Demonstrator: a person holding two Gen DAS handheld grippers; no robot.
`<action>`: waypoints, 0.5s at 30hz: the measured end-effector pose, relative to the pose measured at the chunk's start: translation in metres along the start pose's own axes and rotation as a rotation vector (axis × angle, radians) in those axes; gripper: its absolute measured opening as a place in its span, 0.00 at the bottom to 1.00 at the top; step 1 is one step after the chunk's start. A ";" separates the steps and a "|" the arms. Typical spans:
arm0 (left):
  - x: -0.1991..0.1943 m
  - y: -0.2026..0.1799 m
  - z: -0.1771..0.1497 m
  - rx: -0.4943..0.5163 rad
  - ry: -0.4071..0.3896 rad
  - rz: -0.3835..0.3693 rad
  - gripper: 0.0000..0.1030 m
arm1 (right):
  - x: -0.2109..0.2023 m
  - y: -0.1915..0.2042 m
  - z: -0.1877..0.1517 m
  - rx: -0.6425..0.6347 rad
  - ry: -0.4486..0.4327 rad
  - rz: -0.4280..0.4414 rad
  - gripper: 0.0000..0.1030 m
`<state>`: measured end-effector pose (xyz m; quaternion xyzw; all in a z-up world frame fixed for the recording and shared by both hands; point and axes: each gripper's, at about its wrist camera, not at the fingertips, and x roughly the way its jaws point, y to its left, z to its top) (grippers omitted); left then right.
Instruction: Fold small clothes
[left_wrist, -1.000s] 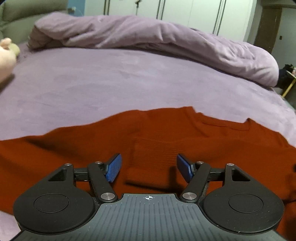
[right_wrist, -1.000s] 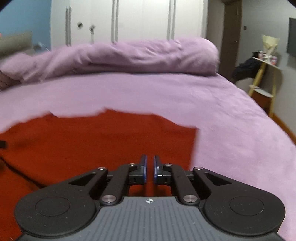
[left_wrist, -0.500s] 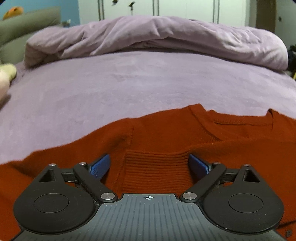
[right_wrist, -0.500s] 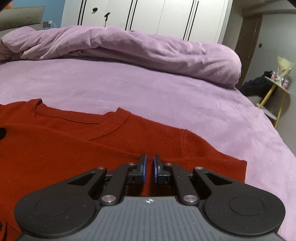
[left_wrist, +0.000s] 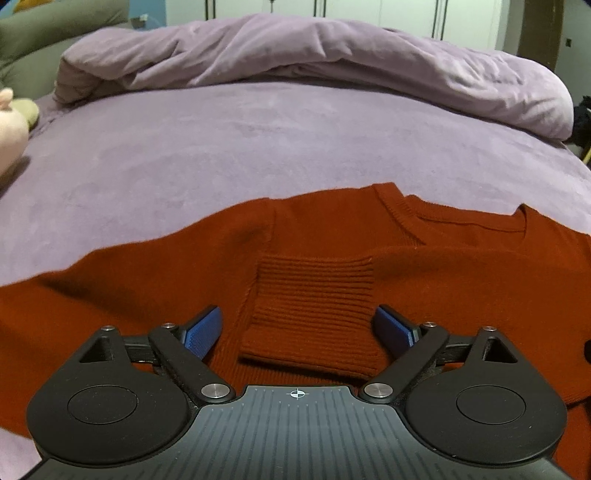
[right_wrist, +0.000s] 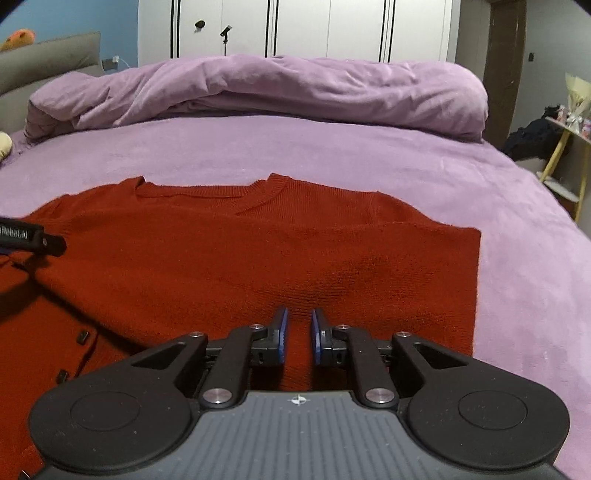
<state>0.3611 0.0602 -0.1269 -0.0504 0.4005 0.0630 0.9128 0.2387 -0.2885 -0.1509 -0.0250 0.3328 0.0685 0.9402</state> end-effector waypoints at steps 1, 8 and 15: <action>0.000 0.002 0.000 -0.012 0.007 -0.004 0.92 | 0.002 -0.002 0.001 -0.002 0.005 0.005 0.12; -0.036 0.046 -0.020 -0.111 0.044 -0.030 0.89 | -0.003 -0.005 -0.002 -0.005 0.023 0.026 0.12; -0.121 0.172 -0.087 -0.360 -0.056 0.030 0.92 | -0.079 0.003 -0.036 0.090 0.063 0.097 0.55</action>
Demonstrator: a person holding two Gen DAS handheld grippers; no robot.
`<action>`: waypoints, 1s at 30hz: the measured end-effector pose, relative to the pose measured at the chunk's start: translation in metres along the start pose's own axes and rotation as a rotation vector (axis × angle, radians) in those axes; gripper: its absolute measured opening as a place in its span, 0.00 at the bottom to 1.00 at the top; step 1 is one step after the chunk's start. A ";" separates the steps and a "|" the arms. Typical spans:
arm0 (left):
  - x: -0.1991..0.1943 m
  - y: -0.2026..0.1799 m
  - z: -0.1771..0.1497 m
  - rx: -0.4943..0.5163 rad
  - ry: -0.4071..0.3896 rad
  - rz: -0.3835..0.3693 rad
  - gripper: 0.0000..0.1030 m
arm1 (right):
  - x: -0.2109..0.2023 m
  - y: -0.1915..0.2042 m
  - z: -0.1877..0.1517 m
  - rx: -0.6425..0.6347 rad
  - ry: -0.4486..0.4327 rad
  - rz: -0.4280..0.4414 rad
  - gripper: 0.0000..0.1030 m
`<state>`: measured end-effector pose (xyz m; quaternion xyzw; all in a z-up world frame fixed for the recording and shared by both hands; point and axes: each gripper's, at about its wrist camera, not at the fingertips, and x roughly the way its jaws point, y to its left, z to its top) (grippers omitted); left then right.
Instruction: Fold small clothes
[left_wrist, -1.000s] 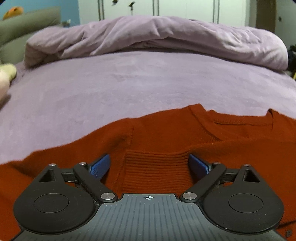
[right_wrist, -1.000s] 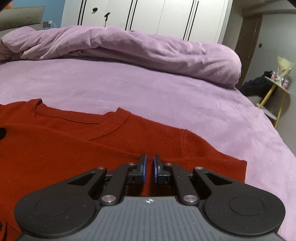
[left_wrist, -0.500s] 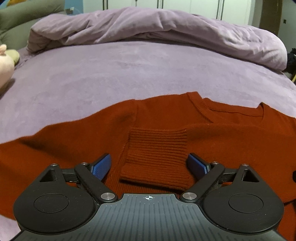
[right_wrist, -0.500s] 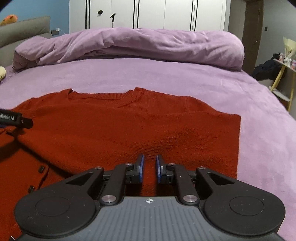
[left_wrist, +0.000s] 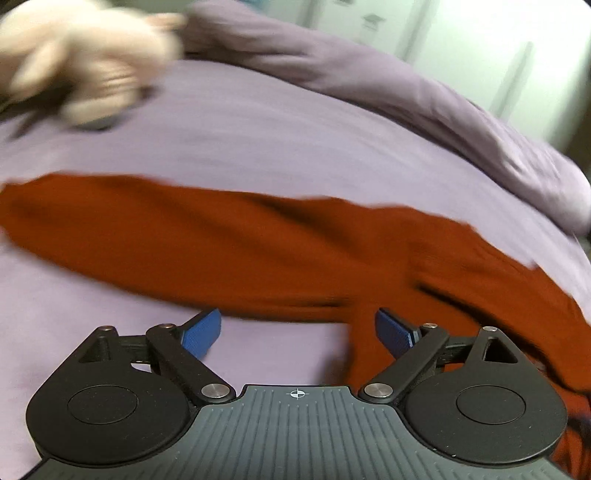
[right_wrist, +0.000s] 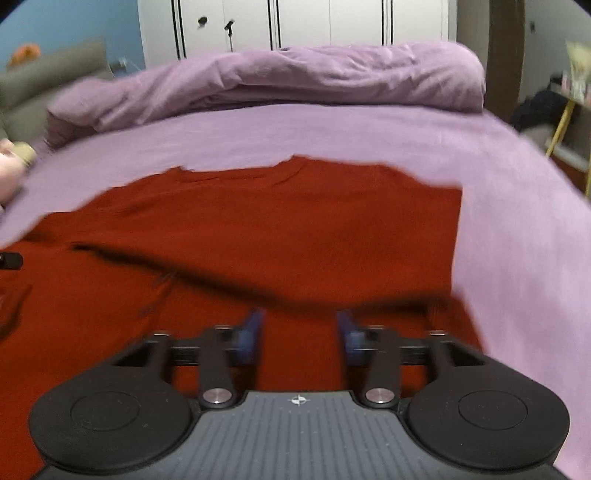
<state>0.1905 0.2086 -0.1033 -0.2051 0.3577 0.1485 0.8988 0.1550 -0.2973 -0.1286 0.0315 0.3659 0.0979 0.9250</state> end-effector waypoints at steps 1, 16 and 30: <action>-0.003 0.027 0.001 -0.056 -0.009 0.040 0.91 | -0.010 0.001 -0.012 0.019 0.000 0.010 0.55; 0.037 0.249 0.023 -0.947 -0.128 -0.108 0.10 | -0.036 0.019 -0.048 0.115 -0.026 -0.049 0.60; -0.039 0.048 0.069 -0.297 -0.251 -0.360 0.08 | -0.039 0.014 -0.054 0.125 -0.066 -0.031 0.61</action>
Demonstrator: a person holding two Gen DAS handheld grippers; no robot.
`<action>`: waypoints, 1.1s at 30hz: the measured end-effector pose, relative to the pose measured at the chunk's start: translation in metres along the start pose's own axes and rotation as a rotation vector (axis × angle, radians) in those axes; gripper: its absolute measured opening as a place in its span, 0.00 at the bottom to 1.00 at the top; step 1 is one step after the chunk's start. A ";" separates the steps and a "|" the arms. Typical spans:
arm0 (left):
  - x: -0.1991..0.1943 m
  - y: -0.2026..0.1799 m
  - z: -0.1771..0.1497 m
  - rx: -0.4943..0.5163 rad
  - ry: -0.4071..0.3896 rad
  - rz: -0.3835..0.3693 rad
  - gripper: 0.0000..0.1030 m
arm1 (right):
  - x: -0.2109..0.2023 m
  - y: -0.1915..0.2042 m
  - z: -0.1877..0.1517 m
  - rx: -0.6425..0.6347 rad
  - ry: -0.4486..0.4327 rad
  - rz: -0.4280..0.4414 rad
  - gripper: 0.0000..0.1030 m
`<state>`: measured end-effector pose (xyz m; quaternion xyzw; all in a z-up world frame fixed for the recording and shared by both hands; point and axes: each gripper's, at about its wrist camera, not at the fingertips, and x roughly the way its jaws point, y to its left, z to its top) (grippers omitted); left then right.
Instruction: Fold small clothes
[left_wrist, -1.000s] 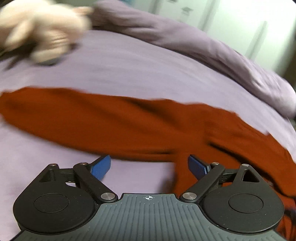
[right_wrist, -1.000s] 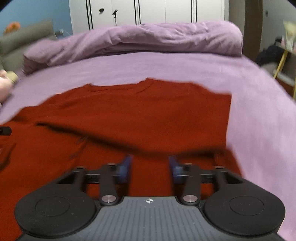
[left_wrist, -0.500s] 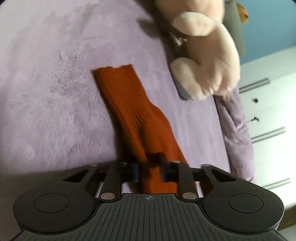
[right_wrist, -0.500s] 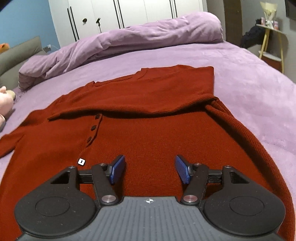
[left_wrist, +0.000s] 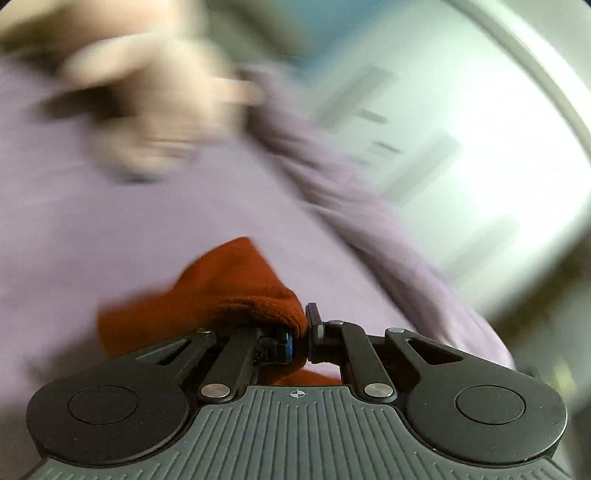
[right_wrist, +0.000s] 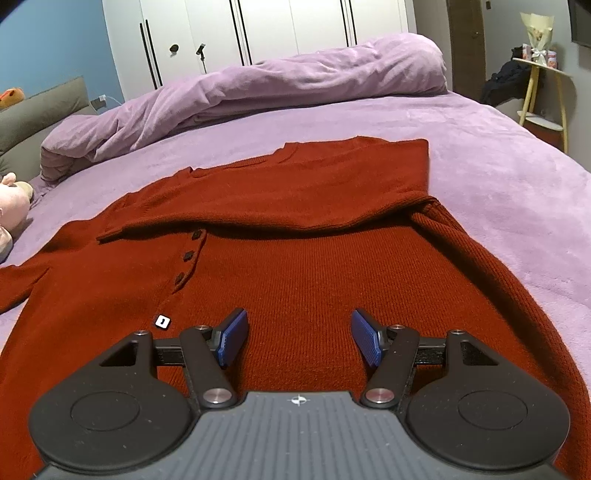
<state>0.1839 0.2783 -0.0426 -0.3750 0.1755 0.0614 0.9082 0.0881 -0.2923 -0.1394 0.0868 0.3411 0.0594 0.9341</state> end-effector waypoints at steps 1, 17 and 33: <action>0.004 -0.031 -0.012 0.073 0.019 -0.061 0.08 | -0.001 0.000 0.000 0.008 -0.002 0.004 0.61; 0.041 -0.105 -0.200 0.461 0.322 0.053 0.53 | -0.001 -0.036 0.032 0.202 0.045 0.183 0.61; 0.031 -0.066 -0.161 0.374 0.325 0.106 0.59 | 0.098 0.039 0.100 0.035 0.133 0.259 0.07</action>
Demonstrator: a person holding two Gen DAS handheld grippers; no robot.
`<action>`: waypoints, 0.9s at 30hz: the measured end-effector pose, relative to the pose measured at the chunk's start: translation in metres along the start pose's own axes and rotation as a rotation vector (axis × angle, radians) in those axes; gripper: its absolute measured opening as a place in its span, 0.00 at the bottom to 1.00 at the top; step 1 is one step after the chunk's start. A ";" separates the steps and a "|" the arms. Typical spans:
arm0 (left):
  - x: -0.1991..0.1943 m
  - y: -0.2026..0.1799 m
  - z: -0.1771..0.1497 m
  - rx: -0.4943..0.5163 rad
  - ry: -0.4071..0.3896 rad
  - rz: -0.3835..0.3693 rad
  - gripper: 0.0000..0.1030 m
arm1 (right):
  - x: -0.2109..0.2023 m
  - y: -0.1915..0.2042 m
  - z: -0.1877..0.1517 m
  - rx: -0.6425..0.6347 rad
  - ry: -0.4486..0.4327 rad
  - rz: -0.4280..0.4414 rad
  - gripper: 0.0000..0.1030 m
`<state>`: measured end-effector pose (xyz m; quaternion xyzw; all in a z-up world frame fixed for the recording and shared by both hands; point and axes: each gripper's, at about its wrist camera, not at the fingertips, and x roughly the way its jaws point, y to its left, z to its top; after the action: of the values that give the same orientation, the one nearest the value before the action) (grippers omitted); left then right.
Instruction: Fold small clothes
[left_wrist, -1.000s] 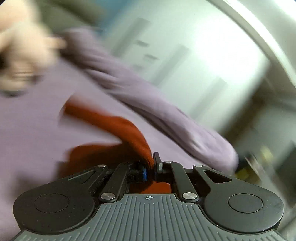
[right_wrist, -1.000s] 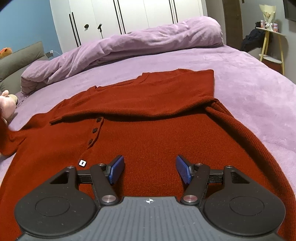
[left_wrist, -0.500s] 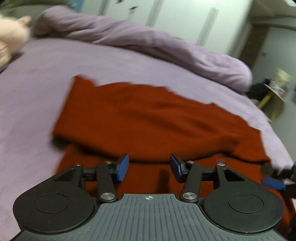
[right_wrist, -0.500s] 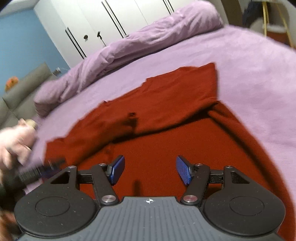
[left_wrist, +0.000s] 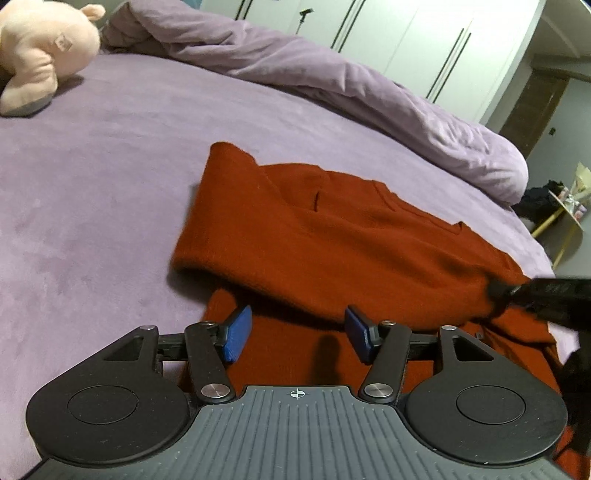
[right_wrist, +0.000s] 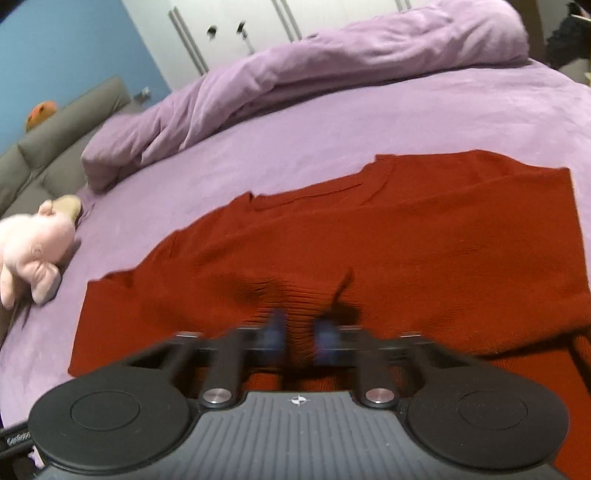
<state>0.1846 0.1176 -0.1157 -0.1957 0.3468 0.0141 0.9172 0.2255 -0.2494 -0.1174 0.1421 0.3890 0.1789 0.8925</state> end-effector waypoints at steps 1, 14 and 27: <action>0.004 -0.003 0.001 0.009 -0.005 0.002 0.59 | -0.006 0.002 0.003 -0.014 -0.020 -0.004 0.07; 0.040 -0.032 0.018 0.089 0.035 0.050 0.59 | -0.037 -0.065 0.041 -0.046 -0.157 -0.352 0.06; 0.017 -0.039 0.019 0.125 0.026 -0.010 0.59 | -0.008 -0.076 0.044 -0.118 -0.113 -0.545 0.17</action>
<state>0.2162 0.0869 -0.1002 -0.1399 0.3580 -0.0146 0.9231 0.2688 -0.3263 -0.1135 -0.0103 0.3513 -0.0534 0.9347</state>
